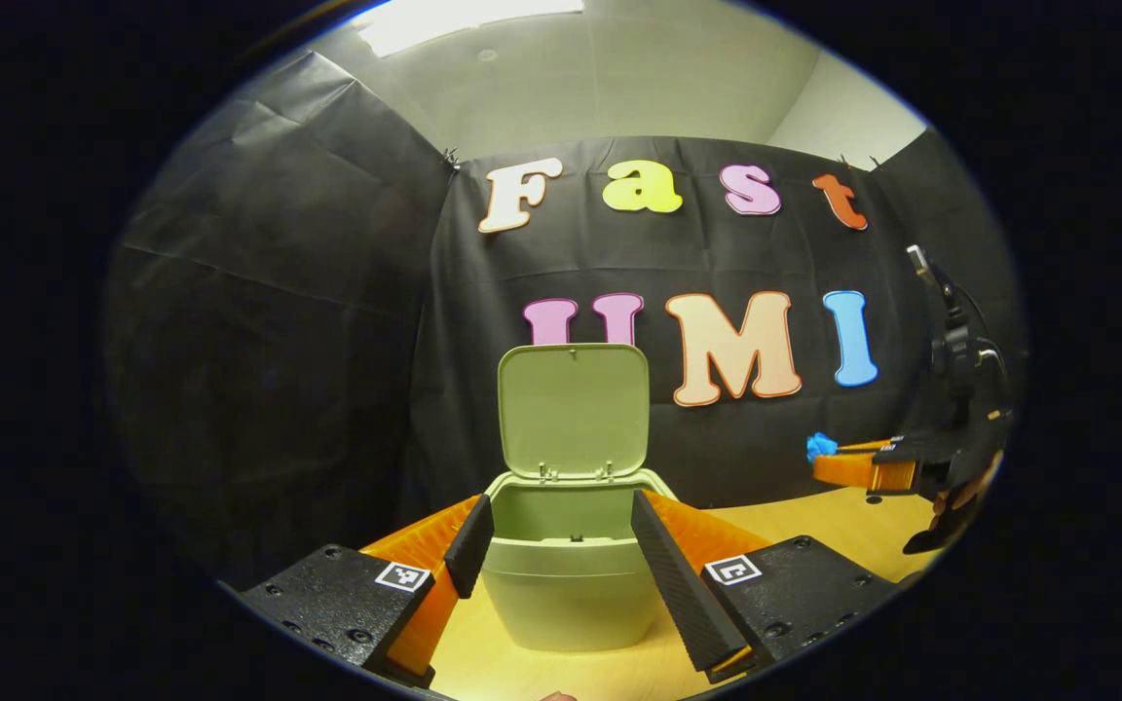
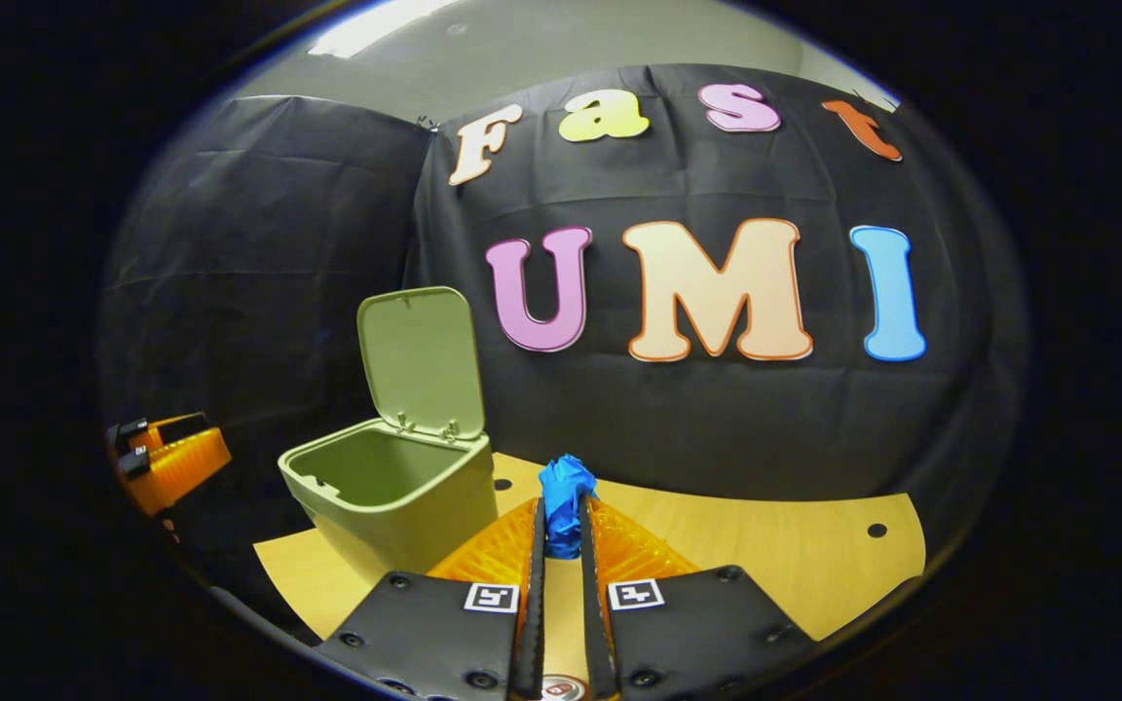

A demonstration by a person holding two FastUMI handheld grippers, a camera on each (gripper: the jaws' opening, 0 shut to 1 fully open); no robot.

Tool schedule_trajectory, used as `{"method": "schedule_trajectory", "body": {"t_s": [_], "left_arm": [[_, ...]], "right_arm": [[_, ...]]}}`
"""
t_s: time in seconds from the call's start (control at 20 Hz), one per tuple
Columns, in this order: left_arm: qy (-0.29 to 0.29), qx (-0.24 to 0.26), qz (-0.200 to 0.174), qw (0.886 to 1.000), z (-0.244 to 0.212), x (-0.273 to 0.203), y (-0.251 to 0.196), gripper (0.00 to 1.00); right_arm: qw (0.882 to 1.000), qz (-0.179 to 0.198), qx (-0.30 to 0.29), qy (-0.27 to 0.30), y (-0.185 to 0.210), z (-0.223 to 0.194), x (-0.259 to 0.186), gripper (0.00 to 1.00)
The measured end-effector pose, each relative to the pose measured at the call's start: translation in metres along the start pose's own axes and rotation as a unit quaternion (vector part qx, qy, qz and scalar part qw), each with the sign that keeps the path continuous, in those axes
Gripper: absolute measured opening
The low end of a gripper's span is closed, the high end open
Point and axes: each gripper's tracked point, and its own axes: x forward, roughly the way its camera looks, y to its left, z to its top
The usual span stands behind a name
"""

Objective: Press the lid of the desktop garbage bin to open it, pick up the crumpled paper on the desktop and throw it into the bin, then pick up the pop can on the desktop and drop it into the bin, and finally close the garbage bin lid.

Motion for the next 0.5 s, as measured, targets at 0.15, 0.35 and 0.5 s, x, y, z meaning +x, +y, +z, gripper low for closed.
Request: {"method": "schedule_trajectory", "body": {"t_s": [0.15, 0.35, 0.5], "left_arm": [[0.004, -0.004, 0.008, 1.000, -0.006, -0.001, 0.016, 0.92], [0.012, -0.001, 0.014, 1.000, -0.016, -0.002, 0.039, 0.92], [0.017, 0.000, 0.016, 1.000, -0.021, -0.001, 0.052, 0.87]], "right_arm": [[1.000, 0.022, -0.006, -0.013, 0.033, 0.012, 0.010, 0.19], [0.998, 0.053, -0.001, -0.017, 0.080, 0.015, 0.033, 0.19], [0.998, 0.068, -0.003, -0.011, 0.105, 0.006, 0.047, 0.19]]}}
